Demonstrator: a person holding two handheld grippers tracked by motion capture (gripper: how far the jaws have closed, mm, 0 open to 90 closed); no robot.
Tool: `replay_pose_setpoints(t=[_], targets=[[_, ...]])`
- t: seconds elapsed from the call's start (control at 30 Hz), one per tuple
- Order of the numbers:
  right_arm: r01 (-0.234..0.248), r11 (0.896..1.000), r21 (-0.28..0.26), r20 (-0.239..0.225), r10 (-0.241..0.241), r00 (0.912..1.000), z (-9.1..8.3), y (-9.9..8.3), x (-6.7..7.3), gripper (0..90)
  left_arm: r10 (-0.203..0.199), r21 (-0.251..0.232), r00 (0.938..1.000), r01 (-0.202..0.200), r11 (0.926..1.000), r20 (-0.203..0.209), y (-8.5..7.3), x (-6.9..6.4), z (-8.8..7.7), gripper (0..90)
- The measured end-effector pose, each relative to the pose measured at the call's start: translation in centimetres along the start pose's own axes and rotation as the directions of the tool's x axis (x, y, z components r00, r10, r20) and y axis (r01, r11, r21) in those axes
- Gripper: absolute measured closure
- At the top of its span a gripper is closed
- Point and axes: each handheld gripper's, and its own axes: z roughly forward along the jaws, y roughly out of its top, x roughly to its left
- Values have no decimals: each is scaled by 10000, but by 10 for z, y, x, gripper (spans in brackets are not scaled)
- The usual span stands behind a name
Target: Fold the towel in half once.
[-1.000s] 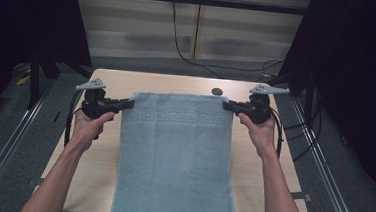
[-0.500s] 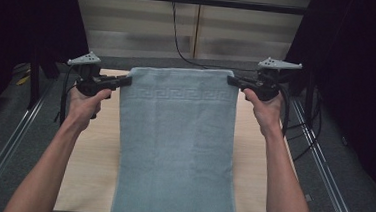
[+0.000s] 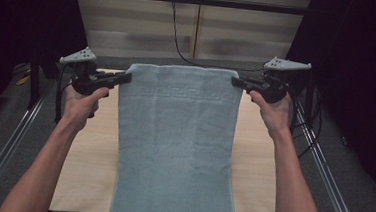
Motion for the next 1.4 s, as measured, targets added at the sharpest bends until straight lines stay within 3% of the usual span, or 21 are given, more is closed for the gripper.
replay_pose_setpoints(t=[0.17, 0.23, 0.3, 0.47, 0.6, 0.67, 0.8, 0.87, 1.0, 1.13, 1.27, 1.3, 1.33, 1.4], targets=[[87, 9999, 117, -418, -82, 9991, -16, -24, 23, 845, -14, 50, 9993, 12, 10000, 382, -26, -20, -14, 845], [210, 9997, 148, -615, -200, 9979, -26, -33, 35, 842, 141, 64, 9997, -143, 9999, 206, -35, -30, -23, 844], [459, 9984, 324, -670, -436, 9968, -36, -41, 46, 842, -469, -411, 9984, 482, 9980, 302, -45, -34, -35, 845], [307, 9994, 141, -1101, -290, 9935, -59, -55, 61, 841, -320, 542, 9984, 294, 9981, 475, -76, -54, -47, 846], [165, 9984, 539, -1390, -88, 9902, -56, -85, 75, 841, -494, 1023, 9984, 463, 9937, 283, -107, -60, -49, 846], [-64, 9959, 899, -1599, 207, 9869, -53, -106, 80, 841, -664, 1548, 9977, 640, 9859, 103, -127, -60, -47, 846], [-548, 9815, 1832, -1674, 860, 9821, -48, -148, 87, 840, -1257, 2283, 9915, 1145, 9668, 348, -164, -60, -43, 846], [-653, 9730, 2213, -1649, 1034, 9809, -46, -161, 90, 840, -1166, 2912, 9926, 1019, 9512, 334, -180, -64, -39, 846], [-679, 9537, 2932, -1558, 1177, 9807, -38, -186, 97, 837, -1560, 3561, 9873, 1349, 9246, 309, -201, -68, -33, 845], [-801, 9320, 3535, -1446, 1391, 9797, -30, -205, 101, 837, -1455, 3833, 9885, 1184, 9160, 424, -211, -73, -31, 841], [-891, 9146, 3944, -1470, 1585, 9764, -23, -214, 102, 837, -1334, 4248, 9909, 1145, 8980, 150, -218, -67, -23, 838], [-896, 9081, 4090, -1506, 1639, 9749, -20, -216, 101, 836, -1408, 4226, 9898, 1191, 8984, 204, -220, -66, -21, 836], [-762, 8989, 4315, -1322, 1466, 9803, -17, -217, 102, 834, -1395, 4115, 9901, 1214, 9033, 142, -220, -66, -19, 835], [-978, 8907, 4438, -1300, 1720, 9765, -12, -219, 99, 835, -1256, 4081, 9921, 1127, 9060, 49, -219, -65, -15, 835]])
